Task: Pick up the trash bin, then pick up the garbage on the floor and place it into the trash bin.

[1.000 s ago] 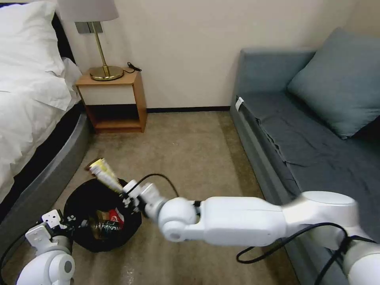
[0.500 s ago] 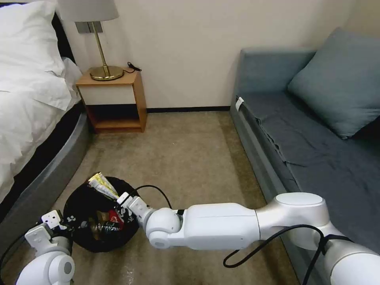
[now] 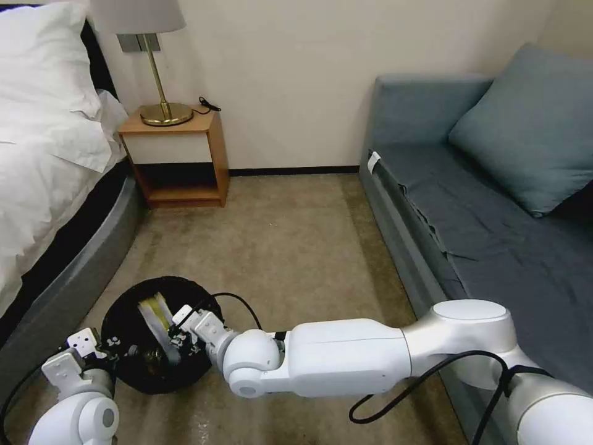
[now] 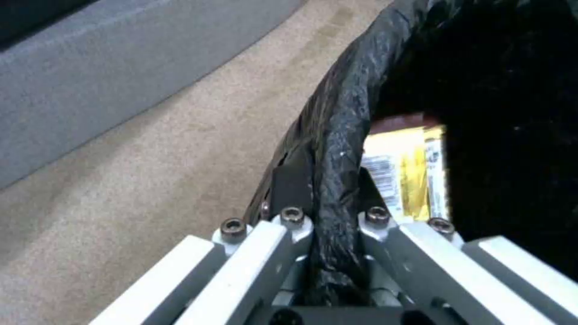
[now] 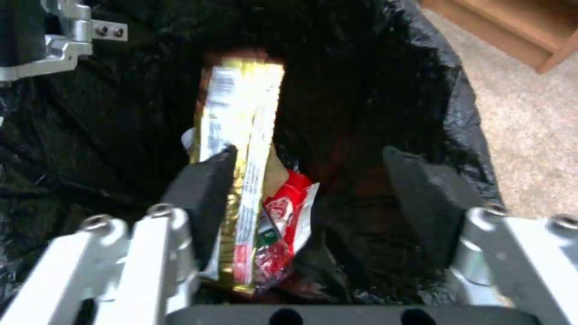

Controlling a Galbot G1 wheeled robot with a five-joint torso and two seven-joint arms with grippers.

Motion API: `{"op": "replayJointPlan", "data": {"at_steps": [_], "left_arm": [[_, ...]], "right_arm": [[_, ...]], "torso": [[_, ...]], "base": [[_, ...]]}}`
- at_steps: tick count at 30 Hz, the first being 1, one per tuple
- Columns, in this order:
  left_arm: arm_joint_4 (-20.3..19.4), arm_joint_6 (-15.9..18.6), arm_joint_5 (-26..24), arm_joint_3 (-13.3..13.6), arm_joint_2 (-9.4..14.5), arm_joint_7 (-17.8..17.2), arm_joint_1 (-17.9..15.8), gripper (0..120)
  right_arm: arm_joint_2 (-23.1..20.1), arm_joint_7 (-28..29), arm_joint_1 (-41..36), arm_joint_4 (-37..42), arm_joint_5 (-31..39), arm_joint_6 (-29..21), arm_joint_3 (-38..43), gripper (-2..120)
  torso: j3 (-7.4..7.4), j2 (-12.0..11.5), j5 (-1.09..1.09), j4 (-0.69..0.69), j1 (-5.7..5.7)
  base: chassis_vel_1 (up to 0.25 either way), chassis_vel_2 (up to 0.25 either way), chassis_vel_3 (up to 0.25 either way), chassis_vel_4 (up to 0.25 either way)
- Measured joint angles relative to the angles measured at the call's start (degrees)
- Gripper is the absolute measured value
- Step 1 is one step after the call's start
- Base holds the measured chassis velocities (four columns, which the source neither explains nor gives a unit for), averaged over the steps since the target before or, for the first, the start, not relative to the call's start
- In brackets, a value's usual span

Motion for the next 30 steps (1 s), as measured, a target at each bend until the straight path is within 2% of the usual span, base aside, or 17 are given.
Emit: {"op": "replayJointPlan", "data": {"at_steps": [2,3,4,7,8,12,13,15,16,20,25,30], "left_arm": [[0.0,0.0,-0.2,0.1,0.0,-0.2,0.0,2],[0.0,0.0,-0.2,0.1,0.0,-0.2,0.0,2],[0.0,0.0,-0.5,0.1,0.0,-0.4,-0.1,2],[-0.1,0.6,-4.5,0.2,0.2,-2.4,-0.2,2],[-0.1,0.6,-4.5,0.2,0.2,-2.4,-0.2,2],[-0.1,2.7,-16.9,0.4,0.9,-8.4,-0.9,2],[-0.1,2.7,-16.9,0.4,0.9,-8.4,-0.9,2],[0.2,3.3,-22.5,0.4,1.3,-11.7,-1.4,2],[0.2,3.3,-22.5,0.4,1.3,-11.7,-1.4,2],[1.6,5.0,-31.2,0.0,2.1,-17.4,-2.5,2],[4.5,5.7,-33.7,0.0,2.7,-20.1,-3.9,2],[6.6,5.7,-33.4,0.2,3.1,-20.3,-4.8,2]], "right_arm": [[-0.6,0.5,0.1,0.8,-0.1,0.0,1.0,79],[-0.6,0.5,0.1,0.8,-0.1,0.0,1.0,79],[-1.0,0.7,0.2,1.6,-0.3,-0.2,1.9,84],[-3.2,0.9,1.7,4.7,-1.1,-0.7,4.3,95],[-3.2,0.9,1.7,4.7,-1.1,-0.7,4.3,95],[-6.9,1.6,3.3,9.6,-0.8,-1.4,6.7,97],[-6.9,1.6,3.3,9.6,-0.8,-1.4,6.7,97],[-8.8,2.2,3.4,11.8,-0.5,-1.8,8.1,97],[-8.8,2.2,3.4,11.8,-0.5,-1.8,8.1,97],[-12.2,2.5,2.8,14.4,-0.6,-1.9,10.3,97],[-15.5,2.6,1.4,15.9,-1.3,-1.9,11.9,96],[-18.1,2.5,0.0,17.1,-1.9,-1.9,14.0,97]], "torso": [[0.0,0.0,0.0,0.0,0.0],[0.0,0.0,0.0,0.0,0.0],[0.0,0.0,0.0,0.0,0.0],[0.0,0.0,0.01,0.0,0.0],[0.0,0.0,0.01,0.0,0.0],[0.0,0.0,0.01,0.0,0.0],[0.0,0.0,0.01,0.0,0.0],[0.0,0.0,0.02,-0.01,0.0],[0.0,0.0,0.02,-0.01,0.0],[0.0,0.0,0.02,0.0,0.0],[0.0,0.0,0.01,-0.01,0.0],[0.0,0.0,0.01,0.0,0.0]], "base": [[0.0,0.0,0.0,0.0],[0.0,0.0,0.0,0.0],[0.0,0.0,0.0,0.0],[0.0,0.0,0.0,0.0],[0.0,0.0,0.0,0.0],[0.0,0.0,0.0,0.0],[0.0,0.0,0.0,0.0],[0.0,0.0,0.0,0.0],[0.0,0.0,0.0,0.0],[0.0,0.0,0.0,0.0],[0.0,0.0,0.0,0.0],[0.0,0.0,0.0,0.0]]}}
